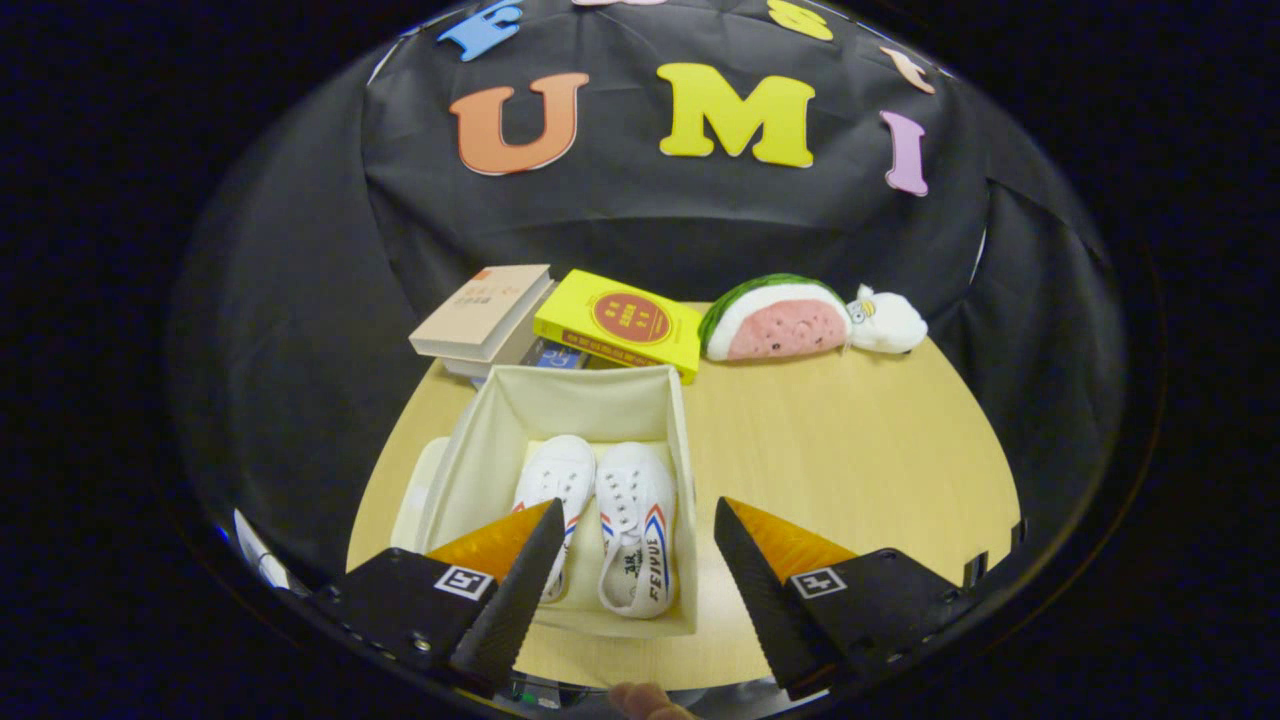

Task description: Open the storage box then place both shoes into the box .Put the left shoe in first, then the right shoe, with the right side of both shoes facing outward in a uniform manner.

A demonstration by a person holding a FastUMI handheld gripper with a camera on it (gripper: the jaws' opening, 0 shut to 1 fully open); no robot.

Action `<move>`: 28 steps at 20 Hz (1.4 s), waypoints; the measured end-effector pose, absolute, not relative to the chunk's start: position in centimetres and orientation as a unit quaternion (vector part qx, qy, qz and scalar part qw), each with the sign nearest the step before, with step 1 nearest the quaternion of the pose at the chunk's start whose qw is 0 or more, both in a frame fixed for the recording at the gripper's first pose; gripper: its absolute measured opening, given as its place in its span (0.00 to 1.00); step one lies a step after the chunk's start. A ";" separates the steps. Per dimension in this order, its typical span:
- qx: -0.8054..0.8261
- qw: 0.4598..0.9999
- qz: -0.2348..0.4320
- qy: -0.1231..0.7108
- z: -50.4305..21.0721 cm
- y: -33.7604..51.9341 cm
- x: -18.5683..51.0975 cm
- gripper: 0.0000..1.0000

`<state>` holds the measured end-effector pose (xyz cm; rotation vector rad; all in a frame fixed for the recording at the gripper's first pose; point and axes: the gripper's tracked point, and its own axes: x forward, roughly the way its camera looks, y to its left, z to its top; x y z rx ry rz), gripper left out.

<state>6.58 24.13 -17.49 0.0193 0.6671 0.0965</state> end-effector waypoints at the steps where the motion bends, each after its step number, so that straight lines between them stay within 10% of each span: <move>1: 0.008 0.950 0.041 0.310 -16.2 23.3 6.2 0.95; 17: -0.015 0.999 0.026 0.037 2.1 12.5 0.5 0.96; 28: -0.009 0.998 0.057 -0.003 5.5 12.3 -3.8 0.96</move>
